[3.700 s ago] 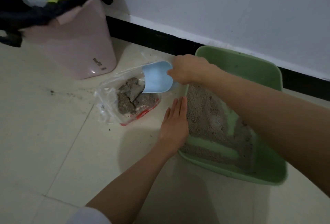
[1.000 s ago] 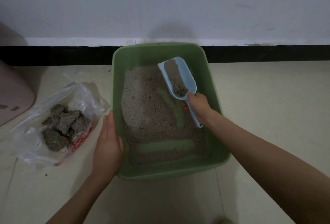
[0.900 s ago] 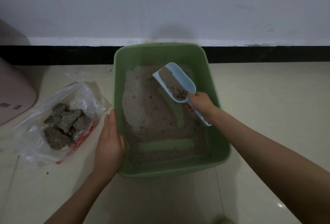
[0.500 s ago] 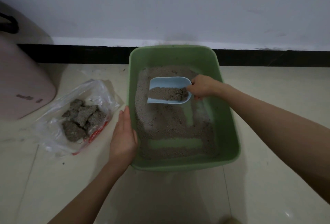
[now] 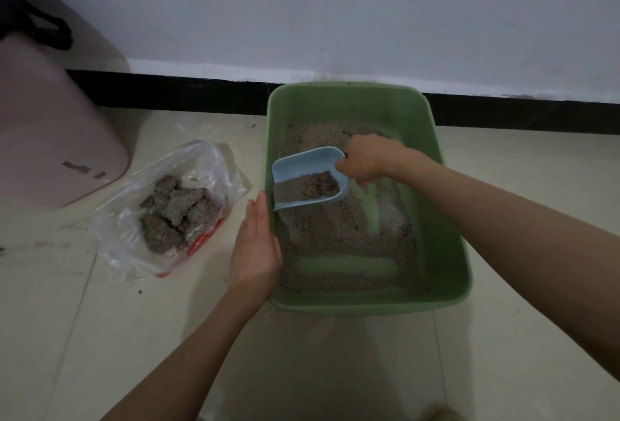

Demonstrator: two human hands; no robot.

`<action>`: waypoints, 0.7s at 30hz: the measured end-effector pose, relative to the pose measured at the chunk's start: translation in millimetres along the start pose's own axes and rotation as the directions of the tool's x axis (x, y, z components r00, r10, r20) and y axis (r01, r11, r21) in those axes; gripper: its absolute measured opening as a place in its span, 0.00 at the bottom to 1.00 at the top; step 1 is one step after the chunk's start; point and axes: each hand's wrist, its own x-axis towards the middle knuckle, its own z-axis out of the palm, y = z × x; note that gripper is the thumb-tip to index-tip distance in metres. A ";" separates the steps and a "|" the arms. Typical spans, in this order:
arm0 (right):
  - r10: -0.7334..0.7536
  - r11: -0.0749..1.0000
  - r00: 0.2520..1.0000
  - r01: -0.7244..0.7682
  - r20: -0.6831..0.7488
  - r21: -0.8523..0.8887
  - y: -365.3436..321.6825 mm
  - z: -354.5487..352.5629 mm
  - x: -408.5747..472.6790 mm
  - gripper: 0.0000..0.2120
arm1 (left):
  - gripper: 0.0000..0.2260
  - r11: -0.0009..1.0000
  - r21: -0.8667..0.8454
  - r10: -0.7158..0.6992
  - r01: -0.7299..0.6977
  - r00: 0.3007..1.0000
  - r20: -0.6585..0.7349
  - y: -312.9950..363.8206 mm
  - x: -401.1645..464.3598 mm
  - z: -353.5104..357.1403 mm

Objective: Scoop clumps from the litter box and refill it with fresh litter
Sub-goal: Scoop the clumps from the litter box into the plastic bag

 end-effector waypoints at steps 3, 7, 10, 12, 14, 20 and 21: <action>0.004 1.000 1.000 -0.005 -0.006 -0.030 -4.0 -2.7 -0.9 0.15 | 0.31 1.000 -0.011 0.005 -0.005 1.000 -0.001 -1.1 0.1 0.8; 0.005 0.998 0.999 -0.008 -0.032 -0.066 -8.2 -7.2 -3.6 0.17 | 0.31 1.000 -0.019 0.013 -0.013 1.000 -0.008 -1.0 0.1 0.9; 0.005 0.995 0.999 -0.009 -0.045 -0.095 -11.6 -9.6 -6.4 0.17 | 0.31 1.000 -0.026 0.008 -0.008 1.000 -0.012 -1.5 0.0 1.0; 0.006 0.993 0.998 -0.013 -0.059 -0.116 -14.3 -10.8 -8.4 0.16 | 0.31 1.000 -0.028 0.005 -0.005 1.000 -0.013 -1.2 -0.2 1.1; 0.003 0.991 0.997 -0.013 -0.075 -0.133 -16.9 -11.9 -9.8 0.15 | 0.31 1.000 -0.029 0.006 -0.006 1.000 -0.014 -0.3 -0.3 1.0; -0.020 0.985 0.995 0.003 -0.098 -0.171 -23.0 -15.4 -14.6 0.16 | 0.31 0.999 -0.034 0.011 -0.012 1.000 -0.018 0.4 -0.5 0.1; -0.023 0.984 0.995 0.005 -0.100 -0.180 -24.3 -15.7 -15.9 0.16 | 0.31 0.999 -0.038 0.010 -0.011 1.000 -0.020 0.8 -0.6 0.0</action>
